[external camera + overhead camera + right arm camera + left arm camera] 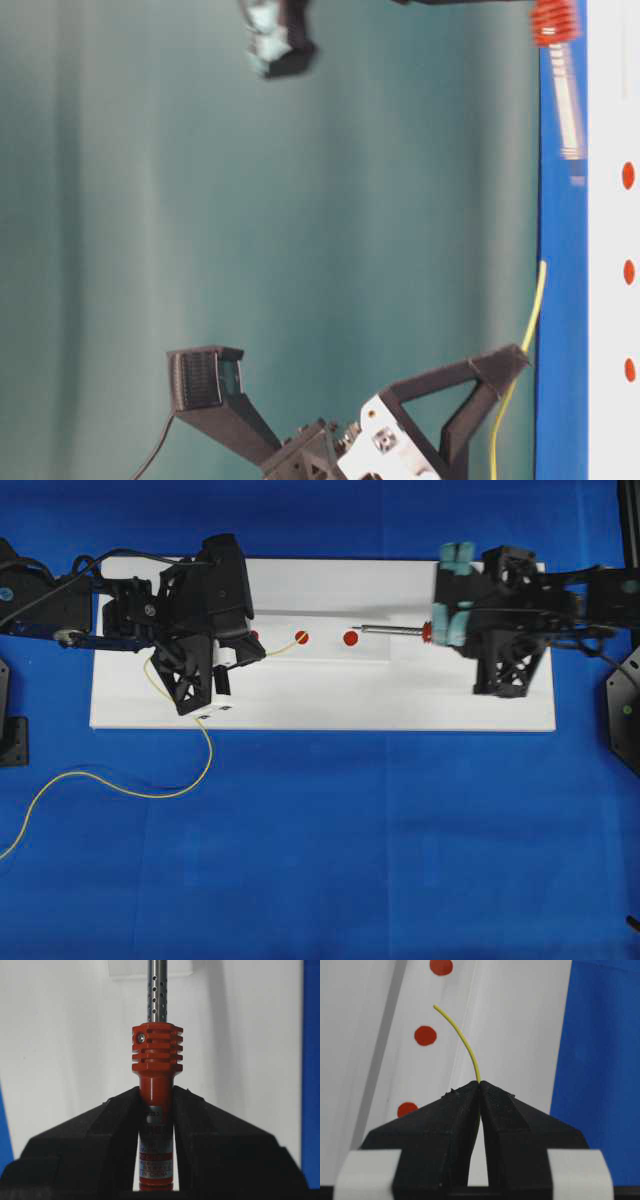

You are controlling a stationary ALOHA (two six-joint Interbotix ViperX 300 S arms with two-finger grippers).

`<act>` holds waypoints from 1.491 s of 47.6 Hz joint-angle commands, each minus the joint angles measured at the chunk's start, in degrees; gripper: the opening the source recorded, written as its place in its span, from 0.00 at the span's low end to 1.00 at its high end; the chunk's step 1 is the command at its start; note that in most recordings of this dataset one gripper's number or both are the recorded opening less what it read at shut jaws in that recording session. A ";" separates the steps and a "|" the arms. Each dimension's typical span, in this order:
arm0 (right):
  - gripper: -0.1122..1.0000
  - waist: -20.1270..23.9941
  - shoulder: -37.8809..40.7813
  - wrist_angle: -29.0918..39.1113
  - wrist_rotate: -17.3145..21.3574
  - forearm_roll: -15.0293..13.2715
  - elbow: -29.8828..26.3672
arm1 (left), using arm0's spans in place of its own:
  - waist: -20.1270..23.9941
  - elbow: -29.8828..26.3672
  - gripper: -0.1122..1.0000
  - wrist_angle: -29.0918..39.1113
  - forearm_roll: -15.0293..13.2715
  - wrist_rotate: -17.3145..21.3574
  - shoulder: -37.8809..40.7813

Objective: Touch the tip of the soldering iron to the tip of the solder at the mark.

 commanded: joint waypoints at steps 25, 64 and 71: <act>0.16 1.93 -10.63 -5.27 5.89 0.88 4.04 | -3.16 2.90 0.12 -3.34 -0.09 -0.18 -3.78; 0.16 32.61 11.16 -28.56 17.93 1.93 3.34 | -32.26 13.27 0.12 -26.98 -0.26 -9.40 4.31; 0.16 34.10 16.79 -30.41 19.51 1.93 1.05 | -32.34 12.22 0.12 -27.33 -0.35 -8.96 10.46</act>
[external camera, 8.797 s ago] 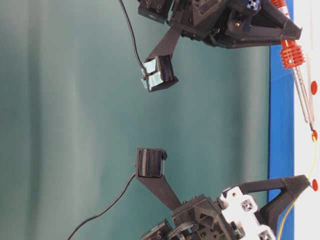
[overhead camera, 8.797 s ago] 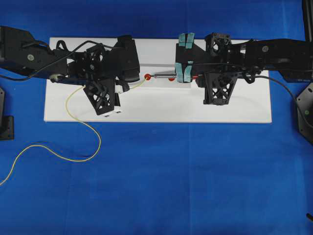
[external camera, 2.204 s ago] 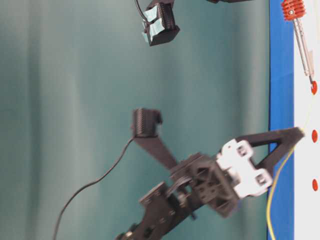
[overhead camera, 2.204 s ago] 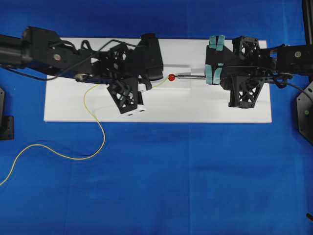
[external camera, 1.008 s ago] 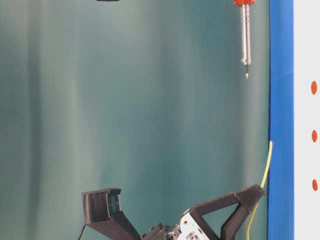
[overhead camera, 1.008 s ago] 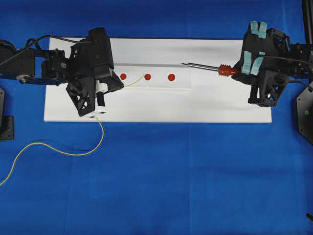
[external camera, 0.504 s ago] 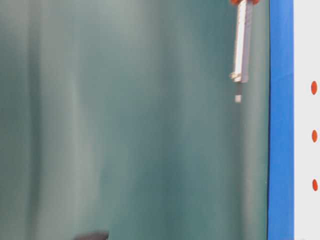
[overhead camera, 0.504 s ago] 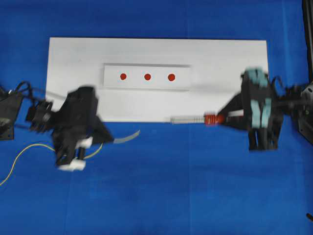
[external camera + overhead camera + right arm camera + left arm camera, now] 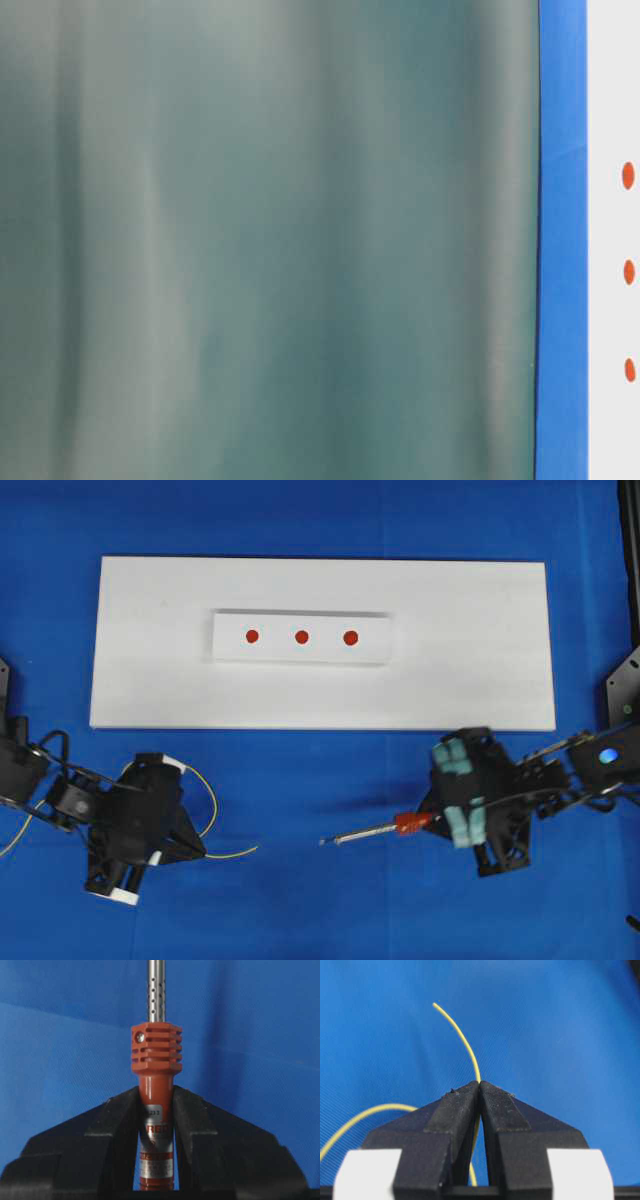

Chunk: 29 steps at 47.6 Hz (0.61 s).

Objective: Touch the tip of the soldering iron to the tip of the solder at the mark.

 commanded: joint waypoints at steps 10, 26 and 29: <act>0.16 2.02 4.57 -1.76 0.62 0.09 -4.22 | -0.44 -1.85 0.12 -0.70 0.18 1.85 3.96; 0.16 1.93 6.86 -3.16 0.62 0.09 -4.66 | -1.23 -2.11 0.22 -0.62 0.26 1.85 3.87; 0.18 1.93 7.12 -3.43 0.62 0.09 -4.75 | -1.41 -2.37 0.34 -0.53 0.18 1.85 3.87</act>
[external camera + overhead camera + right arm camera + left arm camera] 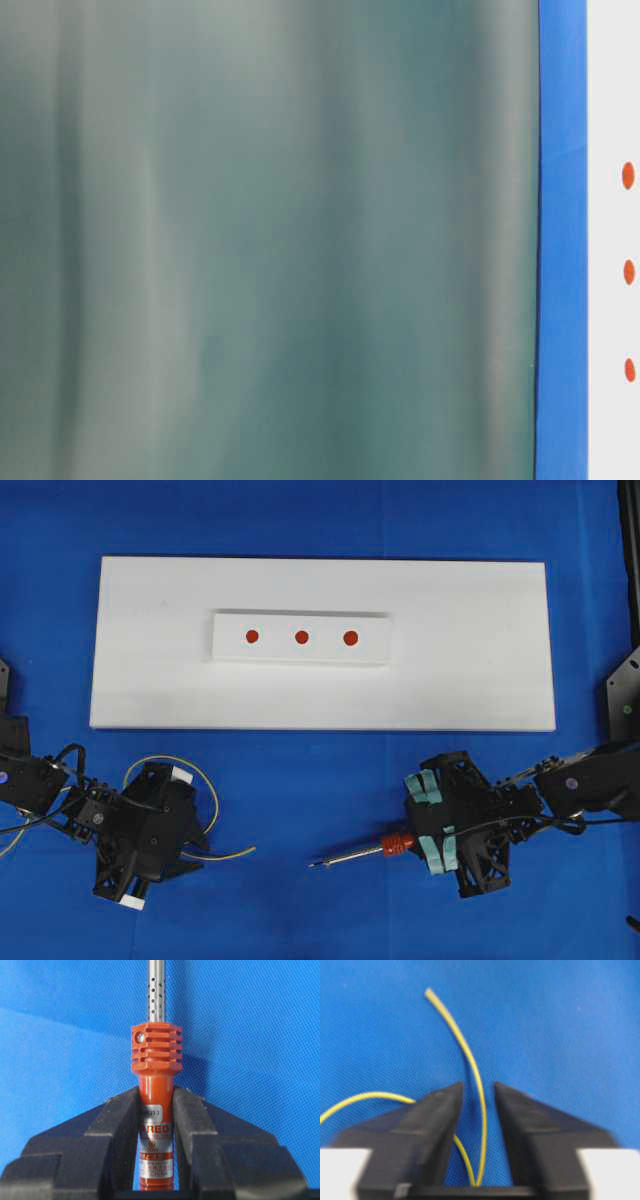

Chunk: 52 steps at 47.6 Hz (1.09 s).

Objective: Touch the tip of the soldering iron to the tip of the solder at the mark.

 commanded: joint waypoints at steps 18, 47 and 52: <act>0.88 -0.18 -3.96 3.69 -0.35 -0.18 -1.67 | -0.97 -2.02 0.77 7.47 0.09 0.09 -7.47; 0.87 -13.54 -37.71 18.11 -0.53 -13.89 3.16 | 12.48 5.36 0.76 19.95 0.26 12.39 -38.50; 0.87 -16.61 -43.68 18.37 -0.53 -16.44 5.45 | 16.79 8.79 0.76 19.78 0.26 14.85 -45.70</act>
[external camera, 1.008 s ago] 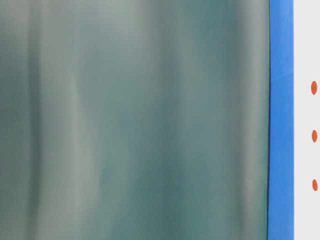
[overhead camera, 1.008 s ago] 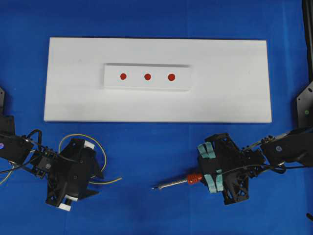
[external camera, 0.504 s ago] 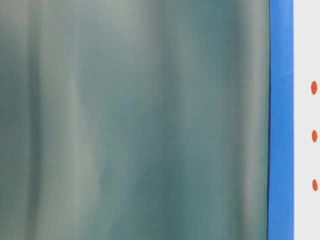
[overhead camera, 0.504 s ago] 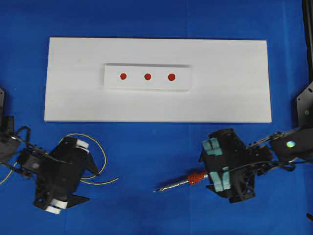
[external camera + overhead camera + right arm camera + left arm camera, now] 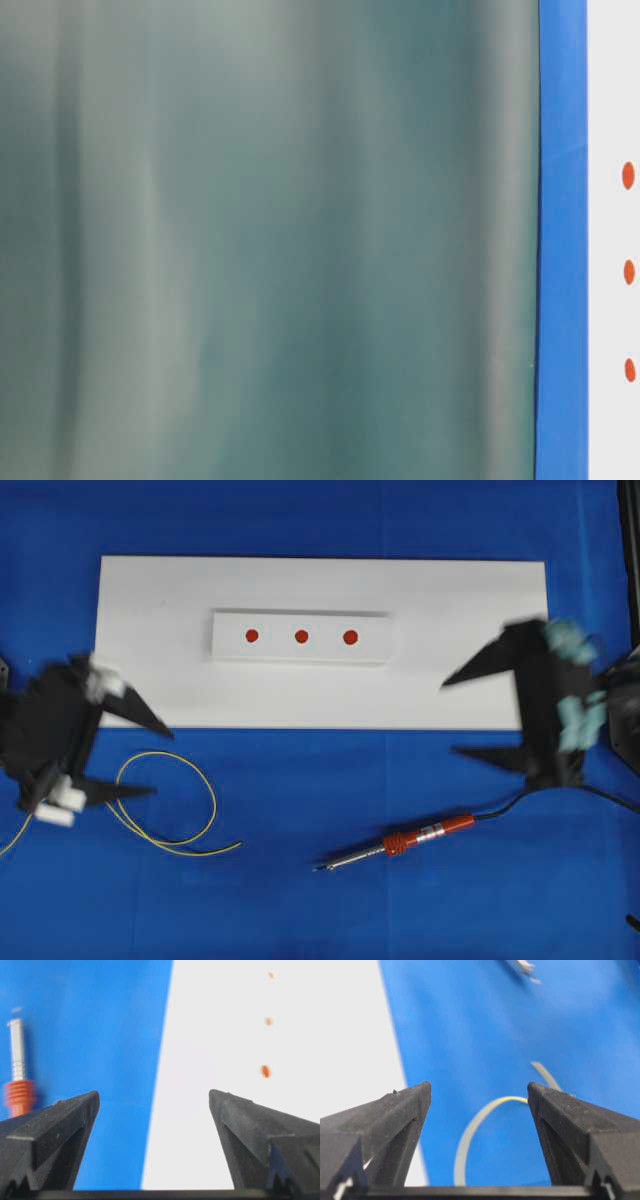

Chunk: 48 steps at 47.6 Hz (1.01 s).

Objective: Touch the tip of the soldering iron to the tip of the solder at the mark.

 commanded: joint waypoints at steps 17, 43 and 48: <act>0.86 -7.91 -23.38 0.88 0.62 -3.08 12.04 | 11.16 12.48 0.75 0.35 0.18 3.08 -28.21; 0.86 -11.07 -22.24 -13.18 3.60 -1.49 22.41 | 11.43 17.67 0.75 3.08 0.18 2.20 -33.84; 0.86 -11.07 -22.15 -13.01 3.60 -1.58 22.41 | 11.43 17.67 0.75 3.16 0.18 2.20 -33.75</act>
